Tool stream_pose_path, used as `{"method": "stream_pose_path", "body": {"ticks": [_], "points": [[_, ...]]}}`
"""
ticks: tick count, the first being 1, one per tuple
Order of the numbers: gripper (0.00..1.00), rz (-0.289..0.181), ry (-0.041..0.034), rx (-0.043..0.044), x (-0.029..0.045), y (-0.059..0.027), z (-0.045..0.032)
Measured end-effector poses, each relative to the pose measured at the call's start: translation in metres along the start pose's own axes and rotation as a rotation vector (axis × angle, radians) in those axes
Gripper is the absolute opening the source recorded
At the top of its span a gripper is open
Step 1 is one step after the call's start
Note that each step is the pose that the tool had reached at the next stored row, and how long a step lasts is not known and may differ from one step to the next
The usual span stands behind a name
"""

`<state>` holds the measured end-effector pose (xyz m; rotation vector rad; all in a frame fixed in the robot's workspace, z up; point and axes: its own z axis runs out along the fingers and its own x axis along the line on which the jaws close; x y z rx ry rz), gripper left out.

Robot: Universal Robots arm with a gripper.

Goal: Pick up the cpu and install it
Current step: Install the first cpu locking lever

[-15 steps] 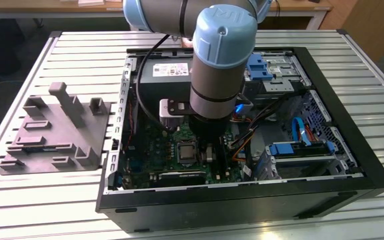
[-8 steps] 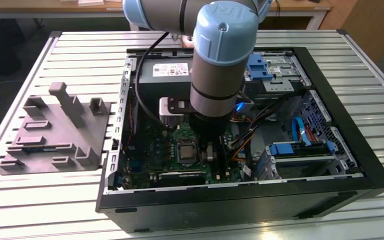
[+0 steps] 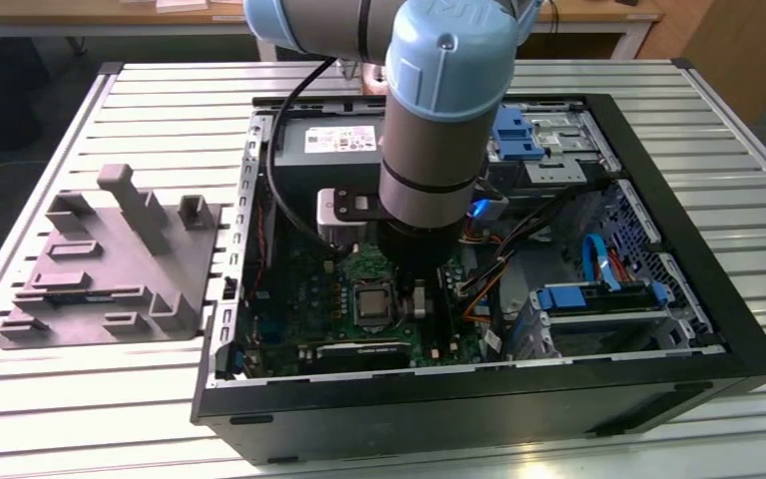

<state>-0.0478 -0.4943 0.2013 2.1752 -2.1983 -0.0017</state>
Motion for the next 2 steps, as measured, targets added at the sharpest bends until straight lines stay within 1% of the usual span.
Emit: {"method": "stream_pose_path", "body": {"ticks": [2], "points": [[0.11,0.000,0.0000,0.0000,0.0000,0.0000,0.0000]]}}
